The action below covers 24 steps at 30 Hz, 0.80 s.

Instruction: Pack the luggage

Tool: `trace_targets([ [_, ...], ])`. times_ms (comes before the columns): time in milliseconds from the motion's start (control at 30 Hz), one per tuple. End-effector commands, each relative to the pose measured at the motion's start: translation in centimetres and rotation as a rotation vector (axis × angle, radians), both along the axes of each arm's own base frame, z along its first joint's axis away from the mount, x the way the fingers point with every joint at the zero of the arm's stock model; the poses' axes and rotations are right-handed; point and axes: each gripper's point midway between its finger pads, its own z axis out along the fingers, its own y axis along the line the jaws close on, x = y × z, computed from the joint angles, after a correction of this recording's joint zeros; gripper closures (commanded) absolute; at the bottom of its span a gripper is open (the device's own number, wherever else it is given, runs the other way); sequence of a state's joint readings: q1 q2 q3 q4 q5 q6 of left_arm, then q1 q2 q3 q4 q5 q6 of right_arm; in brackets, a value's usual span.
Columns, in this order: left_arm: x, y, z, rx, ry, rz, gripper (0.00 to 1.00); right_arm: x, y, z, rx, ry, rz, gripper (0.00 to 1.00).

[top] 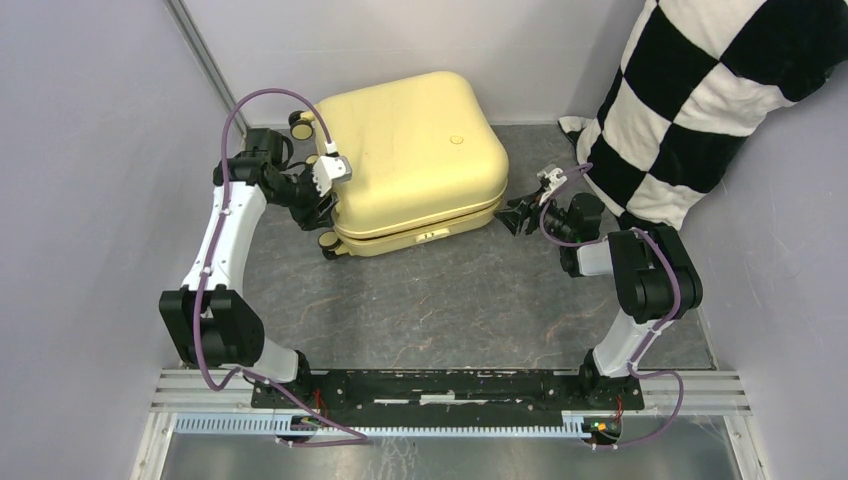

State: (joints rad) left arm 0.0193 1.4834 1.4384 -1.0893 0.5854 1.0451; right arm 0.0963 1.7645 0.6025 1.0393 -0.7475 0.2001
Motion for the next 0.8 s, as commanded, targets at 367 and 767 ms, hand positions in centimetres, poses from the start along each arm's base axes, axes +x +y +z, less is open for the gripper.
trace_targets([
  [367, 1.2, -0.7, 4.1, -0.068, -0.167, 0.05, 0.98, 1.8, 0.3, 1.9, 0.009, -0.083, 0.01, 0.45],
  [767, 1.1, -0.7, 3.6, -0.073, -0.162, 0.055, 0.98, 1.6, 0.7, 3.5, 0.037, -0.1, 0.035, 0.91],
])
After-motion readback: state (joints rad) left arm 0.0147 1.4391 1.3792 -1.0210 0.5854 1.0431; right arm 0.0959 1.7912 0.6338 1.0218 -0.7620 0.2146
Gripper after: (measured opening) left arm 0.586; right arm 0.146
